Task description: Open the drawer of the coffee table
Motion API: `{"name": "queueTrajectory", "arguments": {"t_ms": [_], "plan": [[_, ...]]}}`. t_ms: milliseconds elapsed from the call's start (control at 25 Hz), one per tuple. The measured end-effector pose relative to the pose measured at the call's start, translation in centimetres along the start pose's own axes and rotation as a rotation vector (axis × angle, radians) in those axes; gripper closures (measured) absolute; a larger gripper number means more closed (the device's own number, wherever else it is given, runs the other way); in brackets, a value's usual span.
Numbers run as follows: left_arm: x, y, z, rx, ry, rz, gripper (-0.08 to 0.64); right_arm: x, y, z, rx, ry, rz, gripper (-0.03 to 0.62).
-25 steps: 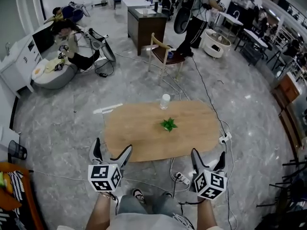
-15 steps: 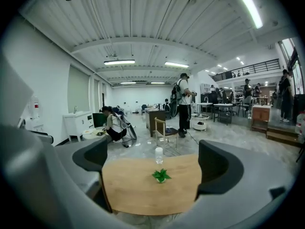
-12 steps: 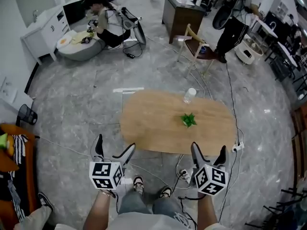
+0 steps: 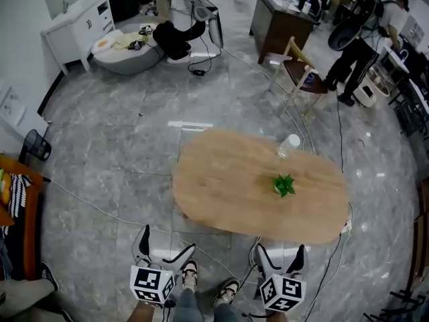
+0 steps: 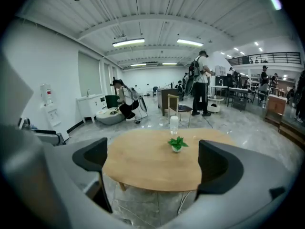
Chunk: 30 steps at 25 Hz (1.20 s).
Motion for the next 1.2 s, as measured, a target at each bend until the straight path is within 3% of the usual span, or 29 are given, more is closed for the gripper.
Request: {"name": "queueTrajectory", "arguments": {"t_ms": [240,360,520,800,1080,1200], "plan": [[-4.2,-5.9,11.7,-0.061,-0.001,0.043,-0.017,-2.0,-6.0,11.6,-0.09,-0.038,0.008,0.005],[-5.7,-7.8,15.5,-0.047,-0.017,0.079,-0.017,-3.0,-7.8,14.7,-0.111,-0.041,-0.002,0.005],[-5.8,-8.3,19.1,-0.054,-0.025,0.161,-0.017,-4.5,-8.8,16.4,-0.134,0.027,-0.025,0.005],[-6.8,-11.2,23.9,-0.136,-0.142,0.373,-0.015,-7.3,-10.8,17.8,-0.159,0.074,-0.045,0.005],[-8.0,-15.5,26.8,-0.241,-0.269,0.554,-0.015,-7.5,-11.8,20.1,-0.216,0.029,0.018,0.005],[-8.8,-17.3,27.7,-0.289,-0.313,0.595,-0.015,-7.4,-12.1,21.0,-0.244,0.018,0.042,0.005]]}}
Point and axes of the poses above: the fingertips, and each gripper's own axes: y backward along the fingers, x to its right, z out of its underside, the point moved 2 cm from there along y, backward along the fingers, and after that the axes turned 6 degrees about y, right-handed, at the moved point
